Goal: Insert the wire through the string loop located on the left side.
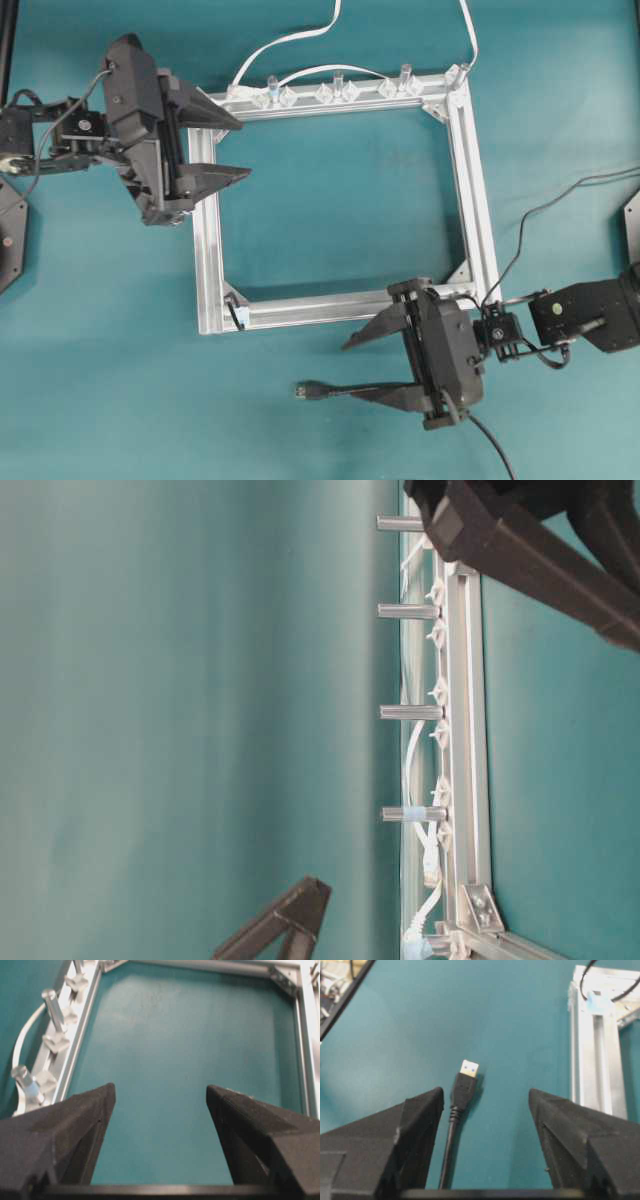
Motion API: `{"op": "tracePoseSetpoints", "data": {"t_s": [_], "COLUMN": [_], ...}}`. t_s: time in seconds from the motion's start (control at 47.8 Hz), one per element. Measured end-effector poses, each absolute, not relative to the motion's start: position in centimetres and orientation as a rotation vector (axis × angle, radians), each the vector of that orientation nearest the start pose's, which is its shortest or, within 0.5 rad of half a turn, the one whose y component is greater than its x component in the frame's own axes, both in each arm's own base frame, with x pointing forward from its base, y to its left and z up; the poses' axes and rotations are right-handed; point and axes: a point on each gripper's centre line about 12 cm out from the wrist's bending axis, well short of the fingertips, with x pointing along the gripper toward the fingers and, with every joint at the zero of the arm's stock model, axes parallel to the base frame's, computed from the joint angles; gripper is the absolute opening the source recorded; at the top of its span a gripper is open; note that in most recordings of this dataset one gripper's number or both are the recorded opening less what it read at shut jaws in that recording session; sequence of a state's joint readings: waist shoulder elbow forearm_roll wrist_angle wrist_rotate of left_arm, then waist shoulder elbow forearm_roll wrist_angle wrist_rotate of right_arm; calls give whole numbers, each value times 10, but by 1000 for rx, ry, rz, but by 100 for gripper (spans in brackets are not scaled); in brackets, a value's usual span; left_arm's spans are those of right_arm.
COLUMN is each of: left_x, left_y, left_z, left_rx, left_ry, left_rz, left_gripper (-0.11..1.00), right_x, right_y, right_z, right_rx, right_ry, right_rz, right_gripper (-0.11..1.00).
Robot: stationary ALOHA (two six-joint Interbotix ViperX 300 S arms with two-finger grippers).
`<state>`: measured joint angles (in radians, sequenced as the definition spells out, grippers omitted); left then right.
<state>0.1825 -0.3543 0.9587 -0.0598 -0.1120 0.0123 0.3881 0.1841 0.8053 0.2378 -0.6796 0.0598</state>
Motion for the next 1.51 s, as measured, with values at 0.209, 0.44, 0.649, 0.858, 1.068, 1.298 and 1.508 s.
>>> {"op": "tracePoseSetpoints", "data": {"t_s": [0.209,0.44,0.649,0.858,1.068,1.298,1.508], "left_x": [284,273,269,266,263,262,261], "left_y": [53,51,50,50,49,49,49], "left_z": [200,200,195,190,186,183,182], "left_rx": [-90,-88,-90,-90,-90,-93,-94], "left_ry": [493,484,499,513,526,533,536], "left_rz": [197,196,195,196,196,197,197], "left_gripper": [80,80,80,80,80,80,80], "right_x": [373,378,381,381,381,381,381], "right_y": [134,145,154,156,156,160,167], "right_z": [116,103,95,84,78,69,62], "right_rx": [165,183,192,199,196,189,181], "right_ry": [353,380,393,416,434,483,519], "right_rz": [165,152,152,137,133,140,152], "right_gripper": [71,71,71,71,71,71,64]}}
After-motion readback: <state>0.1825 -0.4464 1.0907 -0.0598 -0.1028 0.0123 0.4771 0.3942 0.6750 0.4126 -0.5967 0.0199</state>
